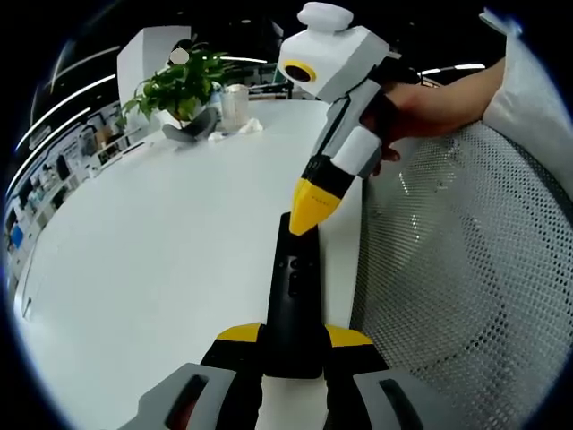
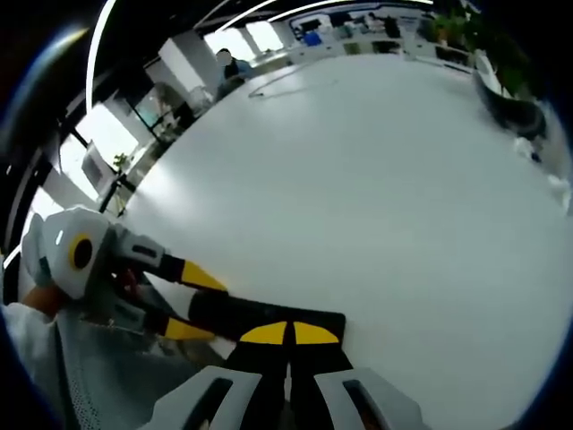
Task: Press the specified remote control buttons in sequence, fully releasing each button before pressing the next.
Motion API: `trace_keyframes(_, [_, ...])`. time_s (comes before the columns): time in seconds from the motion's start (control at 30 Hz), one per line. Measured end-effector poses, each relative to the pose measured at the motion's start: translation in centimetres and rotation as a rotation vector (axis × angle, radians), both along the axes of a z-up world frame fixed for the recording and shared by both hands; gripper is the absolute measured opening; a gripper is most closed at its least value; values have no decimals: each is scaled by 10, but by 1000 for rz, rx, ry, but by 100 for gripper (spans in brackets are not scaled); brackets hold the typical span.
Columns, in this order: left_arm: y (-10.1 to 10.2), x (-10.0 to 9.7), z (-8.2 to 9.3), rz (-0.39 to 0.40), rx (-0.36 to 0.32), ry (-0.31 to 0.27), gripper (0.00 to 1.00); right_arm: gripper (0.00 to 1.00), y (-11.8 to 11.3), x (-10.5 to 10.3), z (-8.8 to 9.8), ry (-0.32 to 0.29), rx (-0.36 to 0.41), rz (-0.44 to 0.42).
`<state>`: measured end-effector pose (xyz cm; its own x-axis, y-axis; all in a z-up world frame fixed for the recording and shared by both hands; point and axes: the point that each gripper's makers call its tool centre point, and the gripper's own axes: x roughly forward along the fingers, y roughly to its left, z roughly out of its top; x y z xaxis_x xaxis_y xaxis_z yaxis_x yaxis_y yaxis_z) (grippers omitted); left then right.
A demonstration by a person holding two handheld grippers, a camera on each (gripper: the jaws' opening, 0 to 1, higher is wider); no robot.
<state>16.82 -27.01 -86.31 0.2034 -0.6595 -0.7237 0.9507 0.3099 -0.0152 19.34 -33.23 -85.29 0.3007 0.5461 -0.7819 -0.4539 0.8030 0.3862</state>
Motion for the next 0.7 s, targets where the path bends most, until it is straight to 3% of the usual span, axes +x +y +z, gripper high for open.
trace_keyframes(0.53, [0, 0, 1, 2, -3, 0, 24, 0, 0, 0, 1, -4, -11, 10])
trace_keyframes(0.7, [0, 0, 1, 2, -6, -2, 24, 0, 1, -1, 1, -38, -58, 58])
